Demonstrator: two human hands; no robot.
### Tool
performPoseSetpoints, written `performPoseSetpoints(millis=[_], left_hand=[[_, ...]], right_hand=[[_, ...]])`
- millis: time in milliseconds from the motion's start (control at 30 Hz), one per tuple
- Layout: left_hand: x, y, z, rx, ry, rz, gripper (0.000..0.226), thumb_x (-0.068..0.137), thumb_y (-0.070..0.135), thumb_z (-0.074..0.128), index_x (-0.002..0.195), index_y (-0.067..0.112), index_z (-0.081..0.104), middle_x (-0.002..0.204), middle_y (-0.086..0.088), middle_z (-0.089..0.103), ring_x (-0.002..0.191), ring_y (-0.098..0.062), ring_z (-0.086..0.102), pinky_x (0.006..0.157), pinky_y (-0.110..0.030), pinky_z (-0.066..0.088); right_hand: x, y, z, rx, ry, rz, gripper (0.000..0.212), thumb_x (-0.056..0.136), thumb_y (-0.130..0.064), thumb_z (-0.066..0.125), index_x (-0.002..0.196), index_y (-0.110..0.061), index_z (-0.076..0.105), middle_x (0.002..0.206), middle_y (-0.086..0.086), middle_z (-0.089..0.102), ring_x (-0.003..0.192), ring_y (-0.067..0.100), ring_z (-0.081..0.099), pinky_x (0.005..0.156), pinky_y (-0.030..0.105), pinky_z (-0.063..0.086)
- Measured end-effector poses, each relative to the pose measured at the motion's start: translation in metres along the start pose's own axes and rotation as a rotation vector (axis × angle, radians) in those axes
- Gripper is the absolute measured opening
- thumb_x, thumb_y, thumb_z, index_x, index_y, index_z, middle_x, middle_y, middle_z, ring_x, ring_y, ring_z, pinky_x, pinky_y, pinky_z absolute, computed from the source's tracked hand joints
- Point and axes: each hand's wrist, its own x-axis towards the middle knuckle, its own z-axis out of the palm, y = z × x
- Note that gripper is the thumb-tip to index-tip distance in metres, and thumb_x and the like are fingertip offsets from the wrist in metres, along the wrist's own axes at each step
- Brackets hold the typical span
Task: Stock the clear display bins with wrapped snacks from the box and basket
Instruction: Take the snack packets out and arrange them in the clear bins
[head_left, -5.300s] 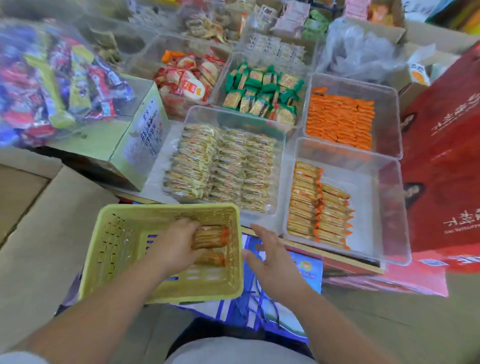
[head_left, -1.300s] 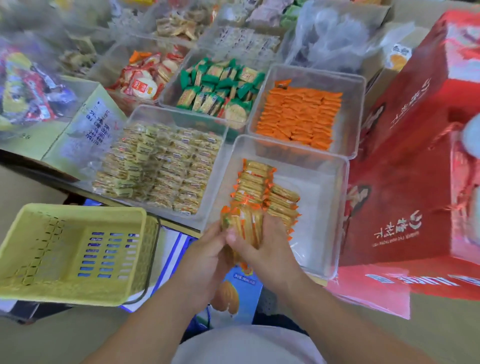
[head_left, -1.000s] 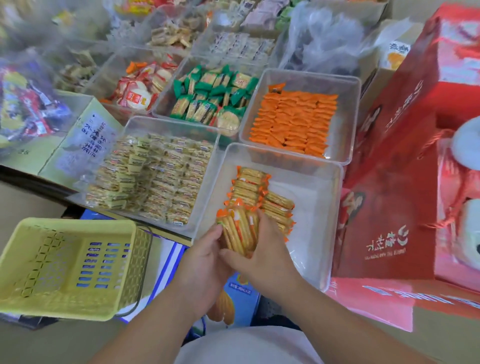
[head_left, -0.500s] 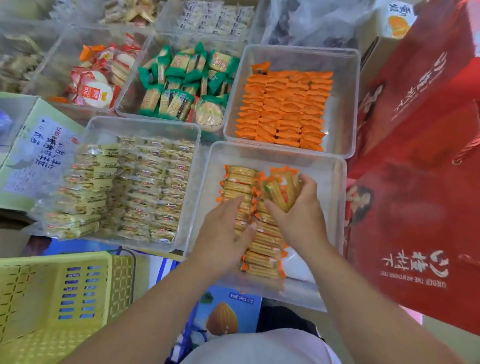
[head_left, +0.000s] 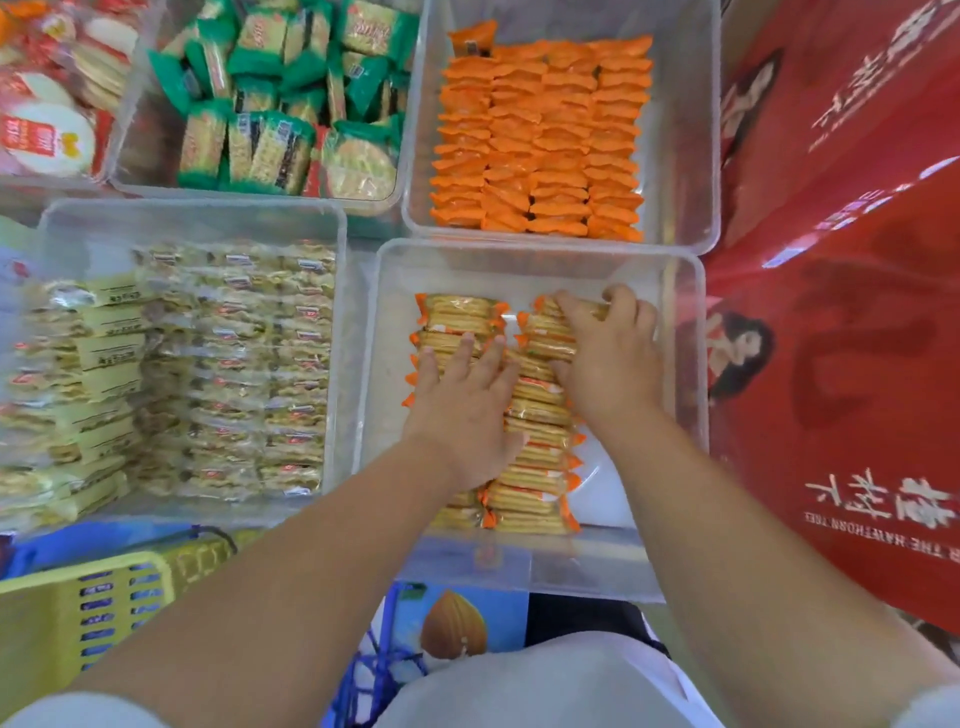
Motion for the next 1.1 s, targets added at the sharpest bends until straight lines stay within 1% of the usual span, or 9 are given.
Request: performPoseSetpoints(millis=[100, 200, 433, 633, 800, 867, 967, 1033, 1100], left_hand=[[0.002, -0.001, 0.007, 0.026, -0.068, 0.001, 0.084, 0.099, 0.07, 0.029, 0.165, 0.029, -0.001, 0.172, 0.005, -0.018, 0.159, -0.034, -0.014, 0.12, -0.069, -0.007], [0.003, -0.003, 0.014, 0.025, -0.066, 0.003, 0.082, 0.099, 0.071, 0.024, 0.165, 0.03, -0.003, 0.171, 0.006, -0.021, 0.158, -0.035, -0.017, 0.119, -0.069, -0.008], [0.005, -0.004, 0.019, -0.01, -0.026, 0.02, 0.084, 0.098, 0.071, 0.029, 0.165, 0.029, 0.004, 0.174, 0.006, -0.011, 0.158, -0.036, -0.015, 0.12, -0.068, -0.01], [0.005, -0.004, 0.023, 0.033, -0.001, 0.048, 0.084, 0.097, 0.071, 0.034, 0.165, 0.033, 0.001, 0.173, 0.003, -0.014, 0.157, -0.037, -0.018, 0.118, -0.069, -0.012], [0.005, 0.001, 0.029, 0.068, -0.007, 0.092, 0.089, 0.095, 0.076, 0.031, 0.164, 0.034, -0.007, 0.172, 0.003, -0.02, 0.155, -0.035, -0.027, 0.115, -0.069, -0.019], [0.005, 0.003, 0.031, 0.073, -0.009, 0.09, 0.091, 0.095, 0.077, 0.028, 0.164, 0.031, -0.011, 0.172, 0.002, -0.021, 0.154, -0.036, -0.028, 0.115, -0.069, -0.019], [0.004, 0.004, 0.032, 0.076, -0.018, 0.092, 0.095, 0.095, 0.078, 0.025, 0.162, 0.027, -0.02, 0.17, 0.001, -0.025, 0.153, -0.038, -0.031, 0.116, -0.068, -0.02], [0.004, 0.003, 0.032, 0.084, -0.024, 0.095, 0.095, 0.095, 0.078, 0.023, 0.161, 0.027, -0.022, 0.169, 0.001, -0.029, 0.152, -0.038, -0.032, 0.116, -0.067, -0.02], [0.005, 0.003, 0.032, 0.069, -0.029, 0.098, 0.095, 0.095, 0.078, 0.026, 0.161, 0.027, -0.021, 0.17, 0.001, -0.027, 0.152, -0.038, -0.032, 0.118, -0.067, -0.017]], right_hand=[[-0.005, -0.002, 0.01, 0.142, -0.119, 0.02, 0.071, 0.092, -0.051, 0.063, 0.152, -0.047, 0.027, 0.155, 0.01, 0.019, 0.133, 0.037, 0.033, 0.097, 0.05, 0.049], [-0.007, -0.001, 0.021, 0.36, -0.098, 0.046, 0.055, 0.104, -0.04, 0.046, 0.156, -0.037, 0.03, 0.16, 0.014, 0.017, 0.137, 0.039, 0.038, 0.105, 0.048, 0.044], [-0.001, -0.004, 0.031, 0.389, 0.113, 0.121, 0.031, 0.094, -0.032, 0.066, 0.124, -0.025, 0.058, 0.142, 0.007, 0.04, 0.107, 0.031, 0.06, 0.074, 0.039, 0.054], [-0.002, -0.003, 0.037, 0.439, 0.156, 0.161, 0.027, 0.092, -0.035, 0.069, 0.118, -0.028, 0.066, 0.144, 0.005, 0.039, 0.12, 0.029, 0.051, 0.088, 0.041, 0.053], [-0.004, -0.003, 0.029, 0.389, 0.275, 0.066, 0.028, 0.098, -0.038, 0.058, 0.11, -0.021, 0.078, 0.138, 0.008, 0.056, 0.13, 0.032, 0.045, 0.1, 0.048, 0.042], [-0.006, -0.006, 0.029, 0.257, 0.207, -0.037, 0.04, 0.098, -0.042, 0.054, 0.128, -0.02, 0.069, 0.144, 0.008, 0.054, 0.139, 0.032, 0.04, 0.108, 0.05, 0.036], [-0.017, -0.01, 0.041, 0.038, -0.1, -0.058, 0.072, 0.101, -0.063, 0.023, 0.161, -0.025, 0.017, 0.17, 0.003, 0.006, 0.156, 0.029, -0.003, 0.122, 0.058, 0.003], [-0.022, -0.007, 0.048, -0.039, -0.183, -0.053, 0.078, 0.096, -0.072, 0.008, 0.161, -0.031, -0.005, 0.168, -0.004, -0.017, 0.153, 0.029, -0.021, 0.119, 0.064, -0.009], [-0.019, -0.005, 0.048, -0.063, -0.196, -0.045, 0.077, 0.093, -0.076, 0.001, 0.159, -0.037, -0.009, 0.167, -0.005, -0.022, 0.151, 0.032, -0.026, 0.116, 0.067, -0.013]])
